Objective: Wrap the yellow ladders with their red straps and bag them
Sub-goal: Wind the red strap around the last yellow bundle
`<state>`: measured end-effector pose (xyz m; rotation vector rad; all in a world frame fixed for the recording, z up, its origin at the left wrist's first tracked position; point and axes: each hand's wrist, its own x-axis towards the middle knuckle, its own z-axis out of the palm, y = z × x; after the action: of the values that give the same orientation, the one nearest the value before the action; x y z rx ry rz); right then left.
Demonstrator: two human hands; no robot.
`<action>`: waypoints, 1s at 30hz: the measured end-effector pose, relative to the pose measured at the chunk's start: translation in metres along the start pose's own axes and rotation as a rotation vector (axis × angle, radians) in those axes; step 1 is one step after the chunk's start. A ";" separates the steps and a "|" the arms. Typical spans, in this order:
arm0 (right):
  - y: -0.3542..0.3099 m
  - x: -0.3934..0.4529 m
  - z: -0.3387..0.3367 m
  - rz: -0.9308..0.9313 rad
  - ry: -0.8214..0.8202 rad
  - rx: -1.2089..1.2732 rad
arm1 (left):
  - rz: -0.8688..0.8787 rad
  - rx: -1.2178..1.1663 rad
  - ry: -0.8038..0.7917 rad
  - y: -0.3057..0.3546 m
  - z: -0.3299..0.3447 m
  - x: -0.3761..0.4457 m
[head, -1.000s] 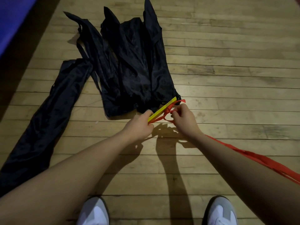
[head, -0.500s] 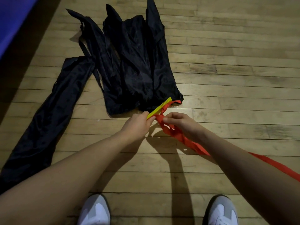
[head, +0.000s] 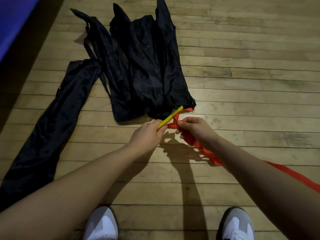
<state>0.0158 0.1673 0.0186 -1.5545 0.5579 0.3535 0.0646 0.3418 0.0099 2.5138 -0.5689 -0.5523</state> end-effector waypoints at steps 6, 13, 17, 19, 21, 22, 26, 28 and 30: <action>-0.005 0.008 0.005 0.023 0.152 -0.063 | -0.085 0.047 -0.001 0.005 0.006 0.002; -0.001 0.011 0.010 0.017 0.142 0.015 | -0.026 -0.007 -0.076 0.010 0.002 0.002; -0.003 0.015 0.006 0.035 0.150 0.071 | -0.041 -0.106 -0.145 0.015 -0.002 0.000; -0.001 0.016 0.007 0.066 0.144 0.132 | -0.079 -0.214 -0.163 0.016 -0.003 0.002; -0.001 0.017 0.005 0.062 0.142 0.152 | -0.045 -0.202 -0.162 0.015 -0.004 0.005; -0.002 0.016 0.004 0.043 0.135 0.157 | -0.023 -0.187 -0.158 0.014 -0.005 0.007; 0.001 0.016 0.000 -0.026 0.058 0.203 | 0.001 -0.235 -0.186 0.012 -0.008 0.011; 0.004 0.017 -0.002 -0.025 0.041 0.203 | -0.026 -0.387 -0.246 0.013 -0.009 0.012; 0.004 0.016 -0.005 -0.031 0.052 0.191 | -0.039 -0.453 -0.294 0.015 -0.011 0.013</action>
<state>0.0262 0.1605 0.0068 -1.3896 0.5903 0.2296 0.0763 0.3283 0.0234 2.0325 -0.4383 -0.9582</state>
